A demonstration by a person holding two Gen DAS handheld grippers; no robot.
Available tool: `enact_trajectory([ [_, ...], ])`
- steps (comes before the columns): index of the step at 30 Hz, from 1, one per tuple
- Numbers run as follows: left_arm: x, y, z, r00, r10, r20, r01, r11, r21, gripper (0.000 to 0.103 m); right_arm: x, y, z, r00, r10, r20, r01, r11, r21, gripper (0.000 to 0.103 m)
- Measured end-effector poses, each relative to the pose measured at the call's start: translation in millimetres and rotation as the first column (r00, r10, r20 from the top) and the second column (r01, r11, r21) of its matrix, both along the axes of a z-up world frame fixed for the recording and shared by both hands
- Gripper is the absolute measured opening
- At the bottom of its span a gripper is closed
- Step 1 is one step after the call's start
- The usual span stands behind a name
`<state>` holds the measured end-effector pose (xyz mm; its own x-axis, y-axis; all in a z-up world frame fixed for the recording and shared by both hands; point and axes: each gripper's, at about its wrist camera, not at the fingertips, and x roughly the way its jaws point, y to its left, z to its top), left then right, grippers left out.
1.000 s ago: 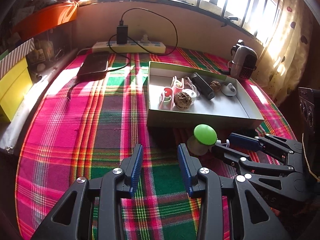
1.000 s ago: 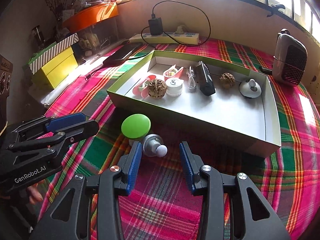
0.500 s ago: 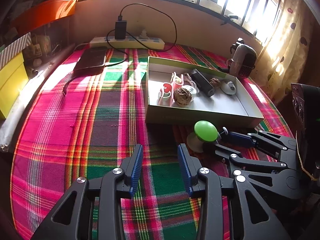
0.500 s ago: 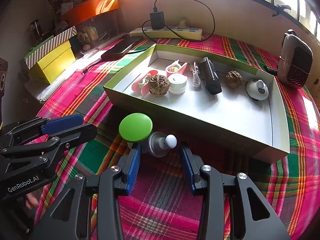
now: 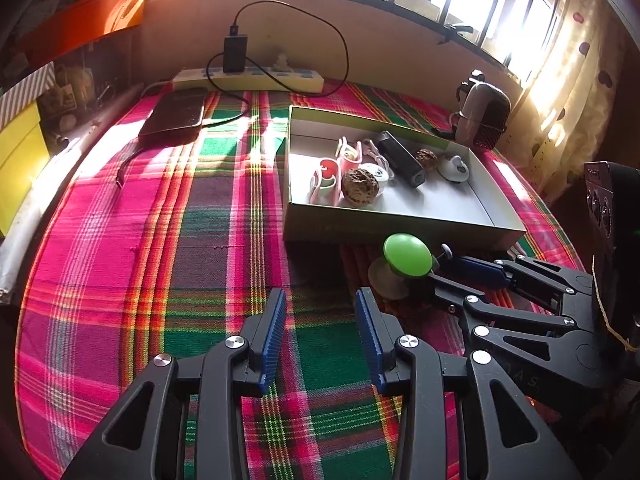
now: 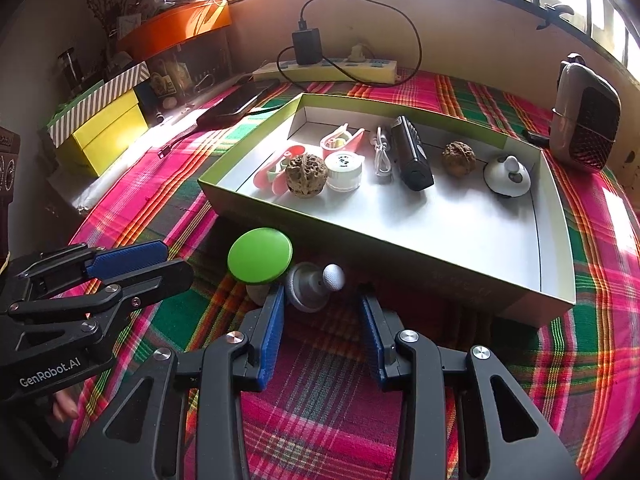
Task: Organize objects
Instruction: 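Close the left tool on the green lamp while the right tool approaches the white egg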
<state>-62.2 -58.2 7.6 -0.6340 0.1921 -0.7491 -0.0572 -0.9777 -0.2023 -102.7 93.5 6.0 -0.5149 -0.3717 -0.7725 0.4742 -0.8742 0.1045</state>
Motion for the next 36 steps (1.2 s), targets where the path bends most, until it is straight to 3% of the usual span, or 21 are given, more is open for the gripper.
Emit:
enact_trajectory([
  [16, -2, 10, -2, 0.999, -0.045, 0.015, 0.045, 0.999, 0.013, 0.034, 4, 8, 0, 1.000, -0.011, -0.009, 0.011, 1.000, -0.003, 0.015],
  [21, -3, 19, 0, 0.996, -0.084, 0.009, 0.084, 0.996, 0.028, 0.034, 7, 18, 0, 0.999, -0.035, -0.012, 0.035, 0.999, 0.006, 0.014],
  [32, -19, 44, -3, 0.990, -0.139, 0.023, 0.139, 0.990, -0.030, 0.035, 11, 37, 1, 0.998, -0.064, 0.000, 0.064, 0.998, -0.001, 0.014],
  [36, -24, 53, -2, 0.987, -0.157, 0.015, 0.158, 0.986, -0.054, 0.035, 12, 42, 1, 0.997, -0.074, 0.000, 0.074, 0.997, -0.002, 0.021],
])
